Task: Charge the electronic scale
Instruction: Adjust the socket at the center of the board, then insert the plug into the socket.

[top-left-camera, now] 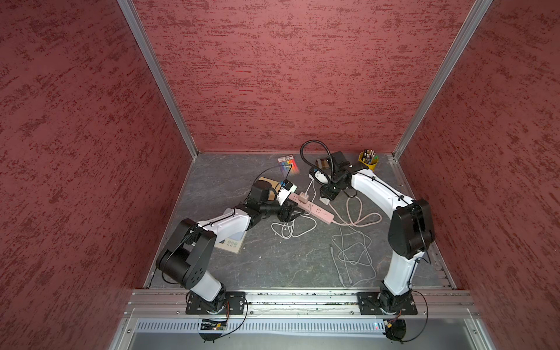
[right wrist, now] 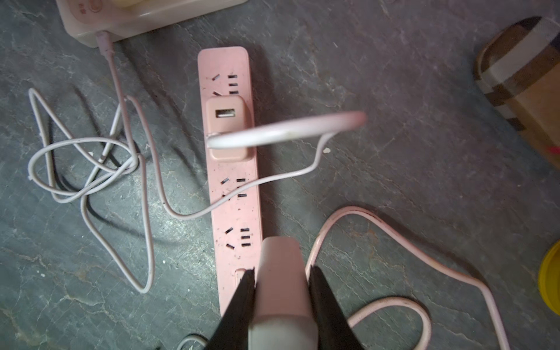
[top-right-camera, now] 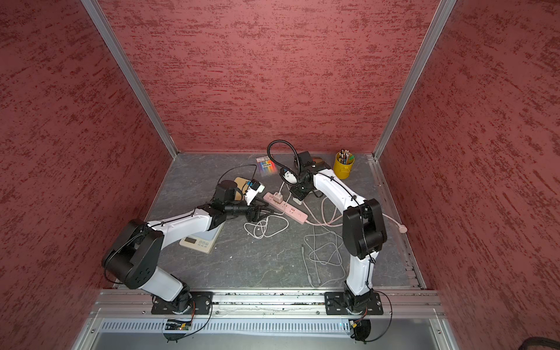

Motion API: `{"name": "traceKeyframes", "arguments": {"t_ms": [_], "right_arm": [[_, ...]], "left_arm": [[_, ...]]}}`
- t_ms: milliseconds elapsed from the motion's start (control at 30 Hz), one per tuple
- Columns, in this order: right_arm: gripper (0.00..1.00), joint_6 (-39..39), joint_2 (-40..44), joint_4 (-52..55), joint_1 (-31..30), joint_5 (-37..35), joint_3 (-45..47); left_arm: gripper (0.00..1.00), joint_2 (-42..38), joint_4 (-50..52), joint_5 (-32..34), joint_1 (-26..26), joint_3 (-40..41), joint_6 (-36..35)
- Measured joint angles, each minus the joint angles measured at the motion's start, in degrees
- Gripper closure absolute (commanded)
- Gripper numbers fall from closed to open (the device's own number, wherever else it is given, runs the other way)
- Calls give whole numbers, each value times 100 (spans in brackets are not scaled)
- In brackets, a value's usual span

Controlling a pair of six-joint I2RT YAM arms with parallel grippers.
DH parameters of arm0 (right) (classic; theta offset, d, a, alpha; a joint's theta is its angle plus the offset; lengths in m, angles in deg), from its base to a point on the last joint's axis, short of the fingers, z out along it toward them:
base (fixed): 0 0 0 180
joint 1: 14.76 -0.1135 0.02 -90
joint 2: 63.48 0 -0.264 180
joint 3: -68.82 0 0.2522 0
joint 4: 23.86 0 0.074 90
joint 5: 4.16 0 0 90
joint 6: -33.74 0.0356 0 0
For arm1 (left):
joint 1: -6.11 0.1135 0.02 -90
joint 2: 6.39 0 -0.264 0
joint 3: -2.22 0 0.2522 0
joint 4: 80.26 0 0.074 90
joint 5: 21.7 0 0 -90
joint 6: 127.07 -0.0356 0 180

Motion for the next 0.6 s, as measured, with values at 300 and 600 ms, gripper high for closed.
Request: {"name": "traceKeyframes", "arguments": {"t_ms": [300,600], "right_arm": [[100,-581,42,-28,-197,245,188],[100,-686,28,-44,-236,184,393]], "left_arm": [[36,232,-57,-42,4,-59,184],[37,380,-22,-129,4,-151,225]]}}
